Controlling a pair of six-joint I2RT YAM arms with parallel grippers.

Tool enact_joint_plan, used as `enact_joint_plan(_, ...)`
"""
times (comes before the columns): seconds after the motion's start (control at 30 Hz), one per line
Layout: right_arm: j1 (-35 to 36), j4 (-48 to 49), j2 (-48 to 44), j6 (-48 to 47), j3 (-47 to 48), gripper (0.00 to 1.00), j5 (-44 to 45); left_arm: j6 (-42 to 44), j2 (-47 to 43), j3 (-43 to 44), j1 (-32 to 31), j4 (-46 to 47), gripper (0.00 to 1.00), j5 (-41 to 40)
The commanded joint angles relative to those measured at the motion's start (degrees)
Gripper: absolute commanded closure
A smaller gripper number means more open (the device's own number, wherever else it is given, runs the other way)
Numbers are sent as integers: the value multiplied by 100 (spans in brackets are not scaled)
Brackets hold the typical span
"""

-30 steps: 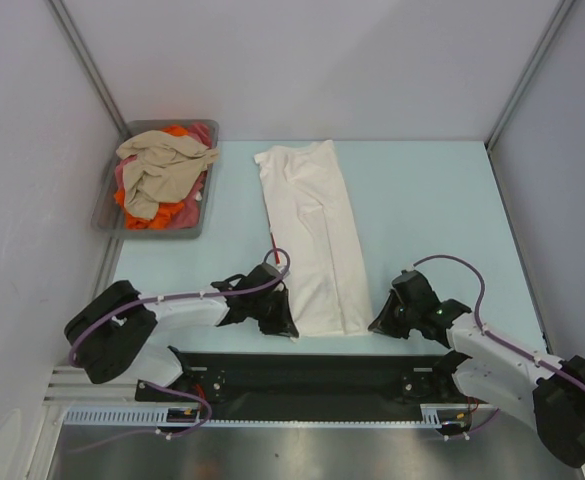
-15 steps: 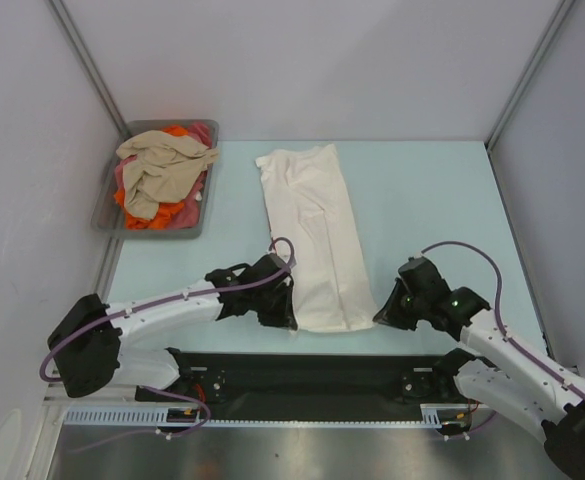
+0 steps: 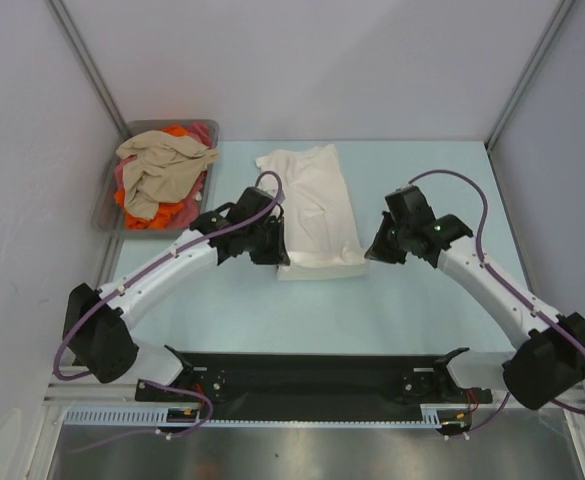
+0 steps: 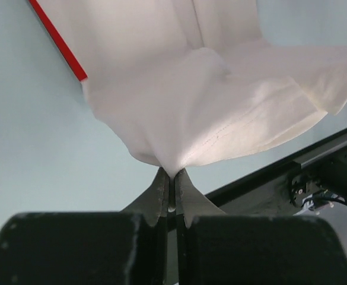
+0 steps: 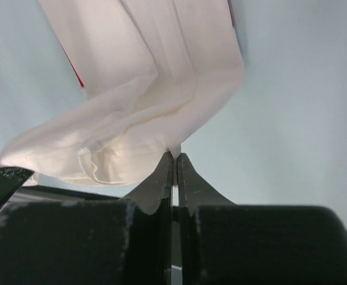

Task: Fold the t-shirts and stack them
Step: Fold the tshirt

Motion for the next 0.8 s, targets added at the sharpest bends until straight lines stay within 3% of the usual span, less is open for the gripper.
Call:
enact_joint_plan(0.0, -208, 94, 503, -468, 650, 100, 98, 540, 278, 559, 282, -264, 96, -20)
enact_joint_plan(0.4, -744, 419, 2753, -1004, 2434, 100, -596, 804, 1500, 1429, 1223, -186, 99, 270)
enact_joint_plan(0.77, -902, 226, 4283, -1320, 3797, 100, -623, 1050, 2739, 2220, 1768, -141, 100, 595)
